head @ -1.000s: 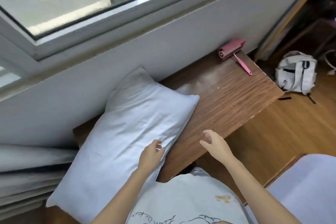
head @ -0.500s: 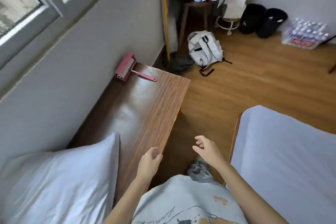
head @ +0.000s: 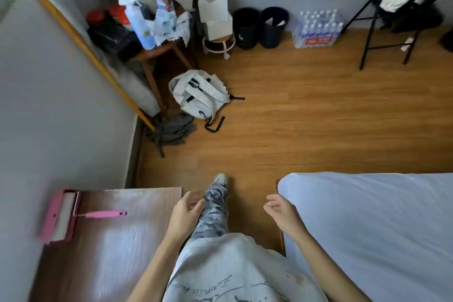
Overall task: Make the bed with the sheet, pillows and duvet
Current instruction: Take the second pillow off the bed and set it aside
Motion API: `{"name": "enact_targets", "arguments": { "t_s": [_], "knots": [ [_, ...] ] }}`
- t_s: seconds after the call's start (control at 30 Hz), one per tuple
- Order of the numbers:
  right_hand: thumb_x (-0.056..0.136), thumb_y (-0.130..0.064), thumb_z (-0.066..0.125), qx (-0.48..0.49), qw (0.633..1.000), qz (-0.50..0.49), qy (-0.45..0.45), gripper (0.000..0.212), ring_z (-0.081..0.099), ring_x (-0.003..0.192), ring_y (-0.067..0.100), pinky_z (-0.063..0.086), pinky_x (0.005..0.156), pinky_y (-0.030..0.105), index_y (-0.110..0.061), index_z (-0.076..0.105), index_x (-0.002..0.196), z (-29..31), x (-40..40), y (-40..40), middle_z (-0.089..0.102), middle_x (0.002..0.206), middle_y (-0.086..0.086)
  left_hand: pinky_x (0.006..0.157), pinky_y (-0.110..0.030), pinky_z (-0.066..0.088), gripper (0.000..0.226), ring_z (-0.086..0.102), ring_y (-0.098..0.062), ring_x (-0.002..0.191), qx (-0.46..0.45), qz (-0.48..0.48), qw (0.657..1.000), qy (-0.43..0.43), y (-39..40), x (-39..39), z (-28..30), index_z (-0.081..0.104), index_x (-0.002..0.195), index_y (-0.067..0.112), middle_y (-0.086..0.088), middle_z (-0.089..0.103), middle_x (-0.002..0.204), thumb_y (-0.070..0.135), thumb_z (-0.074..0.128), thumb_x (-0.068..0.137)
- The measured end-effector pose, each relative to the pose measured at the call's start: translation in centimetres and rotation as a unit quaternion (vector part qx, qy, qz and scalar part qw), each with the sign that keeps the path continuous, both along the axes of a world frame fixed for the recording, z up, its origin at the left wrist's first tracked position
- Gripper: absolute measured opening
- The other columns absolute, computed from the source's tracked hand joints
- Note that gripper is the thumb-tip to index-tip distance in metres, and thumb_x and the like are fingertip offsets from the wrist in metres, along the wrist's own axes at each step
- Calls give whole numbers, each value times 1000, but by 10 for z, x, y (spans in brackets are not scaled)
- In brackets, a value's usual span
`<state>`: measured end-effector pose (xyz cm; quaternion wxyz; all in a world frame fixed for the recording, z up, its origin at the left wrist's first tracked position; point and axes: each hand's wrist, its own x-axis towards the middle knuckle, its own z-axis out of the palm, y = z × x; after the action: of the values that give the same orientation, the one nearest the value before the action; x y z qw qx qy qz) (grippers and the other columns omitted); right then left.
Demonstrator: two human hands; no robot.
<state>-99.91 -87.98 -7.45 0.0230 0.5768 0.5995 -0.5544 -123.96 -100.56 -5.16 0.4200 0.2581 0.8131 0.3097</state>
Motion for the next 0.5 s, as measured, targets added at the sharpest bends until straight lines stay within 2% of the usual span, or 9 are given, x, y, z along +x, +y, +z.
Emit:
{"name": "enact_targets", "arguments": {
  "t_s": [0.03, 0.1, 0.13, 0.2, 0.27, 0.33, 0.43, 0.5],
  "knots": [
    [94, -21, 58, 0, 1000, -27, 5, 26, 59, 100, 12, 41, 76, 12, -17, 56, 119, -3, -6, 21, 64, 108, 1, 68, -7, 45, 14, 64, -8, 96, 10, -18, 1000, 2, 31, -14, -2, 60, 108, 22, 15, 64, 96, 18, 61, 94],
    [93, -21, 59, 13, 996, -83, 13, 24, 60, 105, 14, 42, 80, 16, -19, 57, 117, -7, -22, 66, 65, 105, 0, 63, -4, 44, 17, 62, 2, 89, 28, -54, 998, 1, 98, -41, -5, 61, 112, 17, 11, 64, 98, 18, 60, 94],
    [93, -22, 60, 22, 993, -115, 16, 24, 60, 107, 15, 43, 83, 20, -19, 58, 117, -7, -30, 88, 66, 104, -1, 62, -3, 43, 20, 61, 7, 84, 34, -78, 996, -2, 133, -54, -4, 61, 115, 15, 9, 64, 99, 19, 60, 95],
    [94, -24, 60, 33, 981, -186, 30, 24, 59, 105, 12, 44, 80, 17, -19, 59, 117, 6, -45, 128, 64, 103, -4, 64, -3, 43, 23, 59, 13, 83, 41, -144, 989, -1, 201, -75, 6, 61, 118, 15, 11, 64, 99, 22, 59, 95],
    [94, -26, 59, 58, 964, -251, 58, 23, 58, 101, 9, 43, 76, 13, -20, 59, 117, 27, -58, 167, 62, 102, -8, 68, -4, 44, 23, 59, 10, 89, 56, -219, 974, 0, 269, -90, 23, 61, 118, 18, 16, 63, 99, 24, 59, 95],
    [94, -28, 59, 83, 947, -300, 83, 23, 59, 100, 4, 44, 78, 14, -23, 58, 116, 47, -64, 204, 63, 104, -10, 72, -5, 45, 22, 59, 7, 93, 69, -295, 953, -4, 339, -97, 41, 60, 117, 20, 17, 63, 101, 24, 59, 96],
    [94, -31, 59, 114, 918, -368, 97, 21, 59, 99, -4, 46, 80, 16, -29, 58, 114, 63, -61, 250, 64, 104, -16, 81, -17, 49, 24, 61, -3, 101, 87, -389, 917, -15, 434, -92, 61, 58, 119, 22, 10, 64, 110, 29, 57, 96],
    [93, -29, 60, 130, 896, -415, 89, 20, 58, 99, -6, 45, 81, 14, -29, 58, 113, 62, -53, 280, 62, 105, -19, 85, -24, 51, 28, 61, -5, 103, 95, -412, 906, -30, 491, -80, 65, 58, 122, 20, 7, 65, 112, 30, 57, 96]
  ]
}}
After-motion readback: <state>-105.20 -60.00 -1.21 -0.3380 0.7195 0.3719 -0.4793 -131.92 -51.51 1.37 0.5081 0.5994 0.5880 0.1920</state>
